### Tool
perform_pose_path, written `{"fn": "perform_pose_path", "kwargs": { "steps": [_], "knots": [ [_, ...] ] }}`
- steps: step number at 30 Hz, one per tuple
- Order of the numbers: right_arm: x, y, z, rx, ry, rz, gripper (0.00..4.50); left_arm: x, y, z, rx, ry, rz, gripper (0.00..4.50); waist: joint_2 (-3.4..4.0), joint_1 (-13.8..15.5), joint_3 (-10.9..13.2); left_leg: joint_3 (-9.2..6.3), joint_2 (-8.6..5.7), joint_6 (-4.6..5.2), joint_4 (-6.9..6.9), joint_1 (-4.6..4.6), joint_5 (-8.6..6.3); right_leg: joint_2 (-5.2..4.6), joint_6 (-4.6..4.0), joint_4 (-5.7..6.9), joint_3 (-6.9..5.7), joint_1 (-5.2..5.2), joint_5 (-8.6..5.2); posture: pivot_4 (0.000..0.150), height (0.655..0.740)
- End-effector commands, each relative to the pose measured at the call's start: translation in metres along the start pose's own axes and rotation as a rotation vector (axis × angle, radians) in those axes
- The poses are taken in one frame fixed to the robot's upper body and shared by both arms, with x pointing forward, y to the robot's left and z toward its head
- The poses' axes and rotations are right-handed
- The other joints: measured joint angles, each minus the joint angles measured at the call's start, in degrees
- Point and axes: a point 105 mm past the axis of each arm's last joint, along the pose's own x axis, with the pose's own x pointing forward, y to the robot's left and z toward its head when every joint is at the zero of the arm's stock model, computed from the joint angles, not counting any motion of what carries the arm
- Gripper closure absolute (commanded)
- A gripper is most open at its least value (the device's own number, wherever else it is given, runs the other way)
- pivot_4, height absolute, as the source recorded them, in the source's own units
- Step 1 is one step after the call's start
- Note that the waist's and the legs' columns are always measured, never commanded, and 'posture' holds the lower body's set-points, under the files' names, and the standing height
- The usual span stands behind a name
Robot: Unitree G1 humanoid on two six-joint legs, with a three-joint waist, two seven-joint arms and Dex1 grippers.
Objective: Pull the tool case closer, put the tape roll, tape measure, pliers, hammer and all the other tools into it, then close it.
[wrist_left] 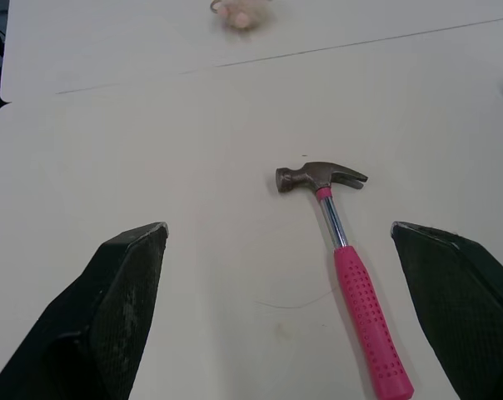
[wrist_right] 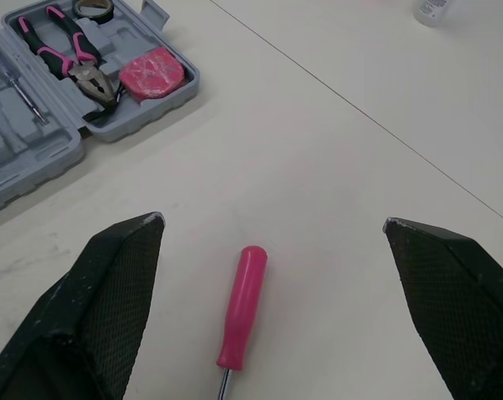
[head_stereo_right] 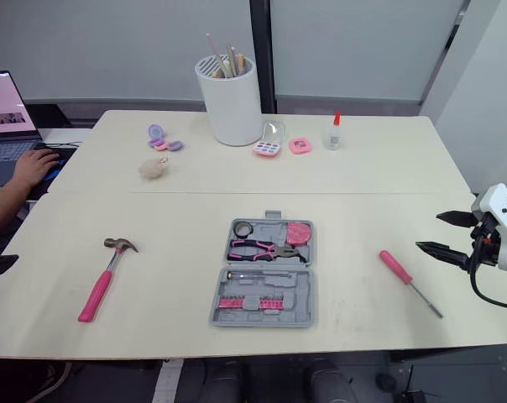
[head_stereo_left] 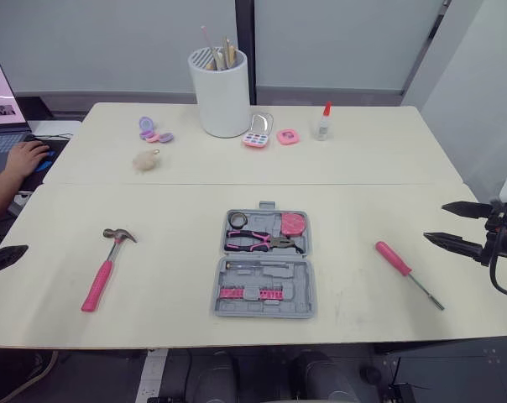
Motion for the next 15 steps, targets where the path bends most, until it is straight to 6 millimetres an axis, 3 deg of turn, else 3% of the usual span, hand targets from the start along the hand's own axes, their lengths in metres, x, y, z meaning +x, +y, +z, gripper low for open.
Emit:
{"fn": "perform_pose_path", "kwargs": {
  "steps": [1, 6, 11, 15],
  "knots": [
    [0.003, 0.001, 0.015, -0.078, -0.034, 0.011, 0.00, -0.003, 0.001, 0.012, 0.038, -0.024, 0.015, 0.03, 0.00, -0.1, 0.0, 0.00, 0.00, 0.00, 0.00, 0.00, 0.00, 0.00, 0.00, 0.00, 0.00, 0.00, 0.00, 0.150, 0.7400],
    [0.038, 0.026, 0.044, -0.143, -0.148, 0.138, 0.00, -0.004, -0.012, 0.001, 0.018, -0.022, -0.010, 0.03, 0.00, -1.1, 0.0, -0.01, 0.04, 0.00, 0.00, 0.01, 0.00, 0.01, 0.00, 0.05, 0.01, 0.00, 0.00, 0.150, 0.7400],
    [0.076, 0.076, 0.093, -0.186, -0.317, 0.373, 0.00, -0.014, -0.039, -0.012, -0.026, -0.030, -0.013, 0.03, -0.03, -2.1, 0.0, -0.10, 0.06, 0.00, 0.00, -0.02, 0.00, 0.00, -0.01, 0.12, -0.03, -0.02, 0.01, 0.150, 0.7400],
    [0.093, 0.112, 0.135, -0.238, -0.461, 0.517, 0.00, -0.030, -0.060, -0.036, -0.070, 0.006, 0.013, 0.03, -0.05, -2.1, 0.0, -0.10, 0.07, -0.01, 0.00, 0.00, -0.01, -0.02, -0.02, 0.10, -0.01, 0.00, 0.01, 0.150, 0.7400]
  ]
}}
